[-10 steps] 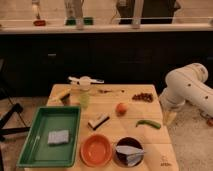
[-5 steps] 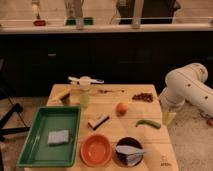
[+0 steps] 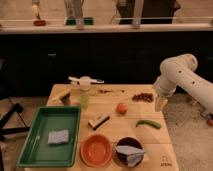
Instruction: Place grapes in red bowl
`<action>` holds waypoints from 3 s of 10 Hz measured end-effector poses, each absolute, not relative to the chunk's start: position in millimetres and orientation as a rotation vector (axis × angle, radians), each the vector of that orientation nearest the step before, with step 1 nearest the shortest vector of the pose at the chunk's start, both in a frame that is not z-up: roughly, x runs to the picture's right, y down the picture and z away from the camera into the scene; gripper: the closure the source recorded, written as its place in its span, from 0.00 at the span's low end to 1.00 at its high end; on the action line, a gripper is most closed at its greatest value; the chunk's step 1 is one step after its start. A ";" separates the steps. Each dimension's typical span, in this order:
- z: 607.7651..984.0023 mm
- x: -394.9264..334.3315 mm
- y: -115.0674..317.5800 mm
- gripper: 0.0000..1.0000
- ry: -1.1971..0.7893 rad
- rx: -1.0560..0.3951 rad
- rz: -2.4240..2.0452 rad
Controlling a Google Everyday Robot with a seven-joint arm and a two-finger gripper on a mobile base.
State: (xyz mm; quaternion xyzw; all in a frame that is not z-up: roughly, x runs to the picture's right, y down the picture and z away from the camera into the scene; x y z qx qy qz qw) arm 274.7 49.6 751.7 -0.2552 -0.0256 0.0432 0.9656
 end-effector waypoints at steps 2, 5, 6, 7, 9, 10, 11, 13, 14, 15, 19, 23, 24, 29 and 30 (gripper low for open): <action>772.6 289.4 47.9 0.20 -0.146 -0.470 0.188; 784.7 310.4 55.0 0.20 -0.288 -0.431 0.310; 786.8 310.7 55.7 0.20 -0.308 -0.428 0.320; 786.7 309.9 54.9 0.20 -0.309 -0.427 0.319; 787.2 308.8 54.6 0.20 -0.310 -0.427 0.318; 787.0 308.8 54.5 0.20 -0.310 -0.427 0.318; 787.0 309.5 54.8 0.20 -0.309 -0.425 0.317; 794.2 314.3 52.1 0.20 -0.292 -0.370 0.278; 800.5 320.1 47.1 0.20 -0.276 -0.324 0.259; 817.6 323.0 35.9 0.20 -0.252 -0.280 0.228; 886.2 325.8 7.4 0.20 -0.165 -0.269 0.186; 931.1 331.3 8.9 0.20 -0.094 -0.328 0.198; 935.8 332.0 10.4 0.20 -0.087 -0.342 0.208; 949.8 346.9 21.9 0.20 -0.059 -0.416 0.265; 950.8 347.6 23.4 0.20 -0.062 -0.425 0.270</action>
